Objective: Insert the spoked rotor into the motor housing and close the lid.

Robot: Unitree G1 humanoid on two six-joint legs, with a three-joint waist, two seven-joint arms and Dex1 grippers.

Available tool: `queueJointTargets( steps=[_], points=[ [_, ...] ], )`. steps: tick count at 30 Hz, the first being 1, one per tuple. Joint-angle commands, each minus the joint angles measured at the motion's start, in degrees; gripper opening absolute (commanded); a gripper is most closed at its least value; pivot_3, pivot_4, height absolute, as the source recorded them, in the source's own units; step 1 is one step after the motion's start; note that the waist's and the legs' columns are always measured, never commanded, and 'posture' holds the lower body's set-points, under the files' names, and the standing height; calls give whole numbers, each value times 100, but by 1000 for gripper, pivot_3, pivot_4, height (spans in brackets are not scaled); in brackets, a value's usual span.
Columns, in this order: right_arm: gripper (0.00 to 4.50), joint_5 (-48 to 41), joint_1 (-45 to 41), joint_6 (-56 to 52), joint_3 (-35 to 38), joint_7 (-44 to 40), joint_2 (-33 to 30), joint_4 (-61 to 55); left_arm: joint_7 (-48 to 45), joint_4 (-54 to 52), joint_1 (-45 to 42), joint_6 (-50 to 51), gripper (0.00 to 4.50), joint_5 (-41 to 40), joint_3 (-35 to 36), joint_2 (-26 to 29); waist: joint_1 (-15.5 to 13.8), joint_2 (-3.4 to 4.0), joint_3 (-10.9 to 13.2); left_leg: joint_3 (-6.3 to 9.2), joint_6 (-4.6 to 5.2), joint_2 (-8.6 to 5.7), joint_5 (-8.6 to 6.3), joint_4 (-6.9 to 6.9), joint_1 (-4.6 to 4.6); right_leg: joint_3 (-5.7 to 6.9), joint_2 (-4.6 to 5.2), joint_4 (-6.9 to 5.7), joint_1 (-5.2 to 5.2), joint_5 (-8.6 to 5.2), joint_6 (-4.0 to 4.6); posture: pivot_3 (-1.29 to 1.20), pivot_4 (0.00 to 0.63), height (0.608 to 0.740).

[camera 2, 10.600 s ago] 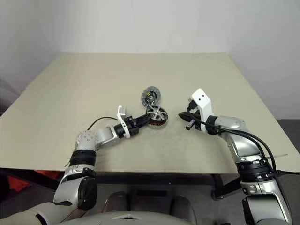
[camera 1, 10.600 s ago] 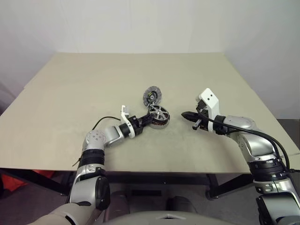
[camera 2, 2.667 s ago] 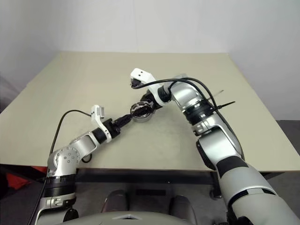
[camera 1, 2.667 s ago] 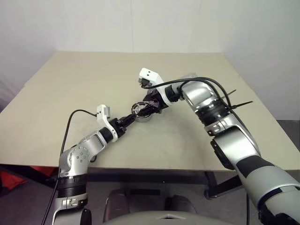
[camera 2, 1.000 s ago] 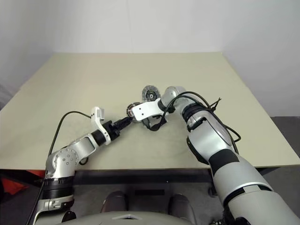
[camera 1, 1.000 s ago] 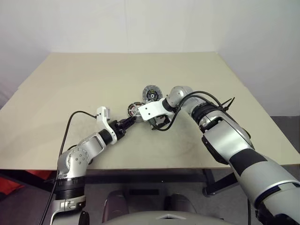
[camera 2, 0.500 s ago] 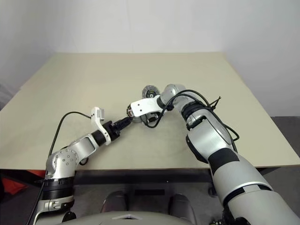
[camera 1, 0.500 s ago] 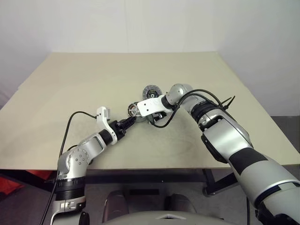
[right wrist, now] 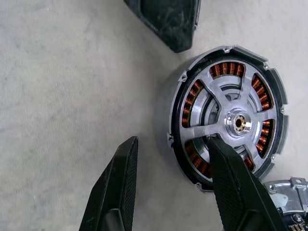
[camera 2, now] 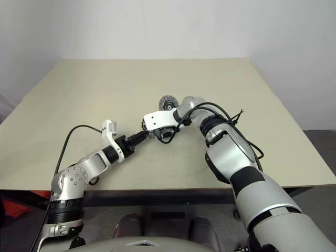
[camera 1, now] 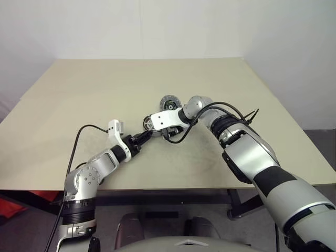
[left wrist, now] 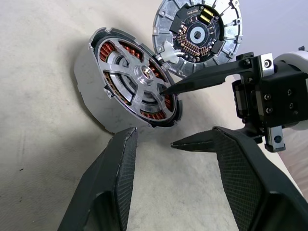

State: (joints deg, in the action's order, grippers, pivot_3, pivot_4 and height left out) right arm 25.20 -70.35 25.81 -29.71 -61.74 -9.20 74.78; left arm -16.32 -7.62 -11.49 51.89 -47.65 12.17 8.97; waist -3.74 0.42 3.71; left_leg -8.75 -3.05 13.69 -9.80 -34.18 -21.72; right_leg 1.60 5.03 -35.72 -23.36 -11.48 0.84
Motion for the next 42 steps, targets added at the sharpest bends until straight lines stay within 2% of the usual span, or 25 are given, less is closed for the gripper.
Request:
queueJointTargets(
  steps=[1,23,33,40,42],
  points=[
    [2487,25,51,-38,70,-7,49,-13,1,-201,-49,-58,2627,-82,85,24,1,0,0,0,0,0,0,0,2,0,0,-1,0,0,0,0,0,740],
    [2487,380,155,374,-215,-524,-272,-65,34,-188,-48,-102,2627,-70,82,-30,-14,2,-1,0,0,-2,0,0,16,-4,-1,-2,14,1,1,0,0,740],
    [2487,442,99,247,-200,-230,-107,-24,79,-233,-12,-117,2627,-71,90,-66,13,3,-1,0,0,-1,0,1,20,-5,-3,-2,14,1,1,0,0,740],
    [333,447,62,116,-147,57,-21,-9,101,-265,16,-111,2627,-81,92,-75,58,2,-1,0,0,-2,-1,1,23,-8,-4,-1,15,1,1,0,0,740],
    [333,450,56,104,-138,101,-14,-5,103,-265,18,-110,2627,-82,93,-77,83,3,-1,0,0,-1,-1,4,23,-8,-4,-1,15,1,2,0,0,740]
  ],
)
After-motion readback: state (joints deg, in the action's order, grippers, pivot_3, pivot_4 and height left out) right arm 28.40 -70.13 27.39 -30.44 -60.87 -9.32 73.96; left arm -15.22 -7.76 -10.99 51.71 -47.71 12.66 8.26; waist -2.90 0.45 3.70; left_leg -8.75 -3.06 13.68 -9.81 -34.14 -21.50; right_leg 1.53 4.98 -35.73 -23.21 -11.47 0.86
